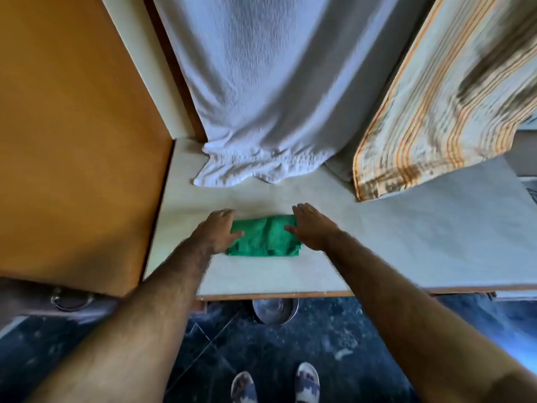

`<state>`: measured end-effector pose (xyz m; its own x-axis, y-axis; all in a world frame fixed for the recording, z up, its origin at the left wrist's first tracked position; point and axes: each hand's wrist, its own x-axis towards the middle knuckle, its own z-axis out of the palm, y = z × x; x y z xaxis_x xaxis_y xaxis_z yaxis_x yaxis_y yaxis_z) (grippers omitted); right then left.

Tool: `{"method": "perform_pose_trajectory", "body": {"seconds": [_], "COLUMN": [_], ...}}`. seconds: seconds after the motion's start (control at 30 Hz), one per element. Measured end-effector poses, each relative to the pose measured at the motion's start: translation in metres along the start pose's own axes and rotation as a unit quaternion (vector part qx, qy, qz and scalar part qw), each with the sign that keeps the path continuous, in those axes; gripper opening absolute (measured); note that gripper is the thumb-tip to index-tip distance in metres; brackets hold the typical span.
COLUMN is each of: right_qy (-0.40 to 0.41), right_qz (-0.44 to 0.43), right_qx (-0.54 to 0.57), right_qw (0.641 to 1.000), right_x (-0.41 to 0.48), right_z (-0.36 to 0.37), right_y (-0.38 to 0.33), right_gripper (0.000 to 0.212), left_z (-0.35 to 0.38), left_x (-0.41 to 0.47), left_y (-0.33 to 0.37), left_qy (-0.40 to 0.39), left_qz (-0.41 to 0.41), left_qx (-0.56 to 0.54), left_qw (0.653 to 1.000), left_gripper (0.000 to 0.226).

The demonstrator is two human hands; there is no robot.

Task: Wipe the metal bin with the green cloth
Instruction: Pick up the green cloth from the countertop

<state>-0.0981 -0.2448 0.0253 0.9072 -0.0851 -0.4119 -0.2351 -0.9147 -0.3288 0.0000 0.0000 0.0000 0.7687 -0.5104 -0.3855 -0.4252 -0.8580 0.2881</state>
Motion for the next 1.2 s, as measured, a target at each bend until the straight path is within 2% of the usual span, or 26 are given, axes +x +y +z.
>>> {"method": "perform_pose_trajectory", "body": {"seconds": [0.07,0.13,0.27,0.33,0.43,0.57,0.67,0.73,0.83,1.03,1.2], "right_qy": [-0.008,-0.013,0.023,0.025,0.025,0.049,0.061,0.061,0.029,-0.048,-0.153], "right_qz": [0.031,0.044,0.044,0.06,0.081,0.118,0.136,0.122,0.084,0.052,0.018], "right_qx": [0.05,0.053,0.017,0.042,0.079,0.189,0.284,0.311,0.309,0.211,0.273], "right_qw": [0.998,0.998,0.999,0.997,0.993,0.974,0.947,0.94,0.947,0.975,0.95], "right_x": [0.013,0.017,0.024,0.028,0.023,0.0,-0.025,-0.044,-0.07,-0.104,-0.133], "right_z": [0.011,0.016,0.025,0.031,0.033,0.029,0.024,0.023,0.019,0.029,0.077], "right_y": [0.004,0.004,0.004,0.006,0.005,0.002,-0.001,-0.002,-0.002,-0.004,0.005], "right_gripper": [0.068,0.068,0.074,0.072,0.051,0.031,0.028,0.037,0.045,0.027,0.044], "left_z": [0.011,0.019,0.026,0.024,0.022,0.02,0.015,0.01,0.012,0.027,0.073], "left_x": [0.006,0.007,0.012,0.012,0.007,-0.004,-0.02,-0.035,-0.057,-0.102,-0.144], "left_y": [-0.002,-0.003,-0.003,-0.002,0.001,0.003,0.009,0.016,0.027,0.047,0.062], "left_qy": [-0.01,-0.012,0.046,0.038,0.003,0.004,0.005,0.007,0.012,-0.002,-0.045], "left_qz": [-0.011,-0.021,-0.032,-0.053,-0.097,-0.104,-0.079,-0.052,-0.027,-0.013,-0.065], "left_qx": [-0.026,-0.03,-0.024,-0.048,-0.158,-0.353,-0.428,-0.445,-0.448,-0.488,-0.488], "left_qw": [1.0,0.999,0.998,0.997,0.983,0.93,0.901,0.894,0.893,0.873,0.869], "left_gripper": [0.072,0.07,0.065,0.055,0.034,0.032,0.034,0.033,0.026,0.027,0.044]}}
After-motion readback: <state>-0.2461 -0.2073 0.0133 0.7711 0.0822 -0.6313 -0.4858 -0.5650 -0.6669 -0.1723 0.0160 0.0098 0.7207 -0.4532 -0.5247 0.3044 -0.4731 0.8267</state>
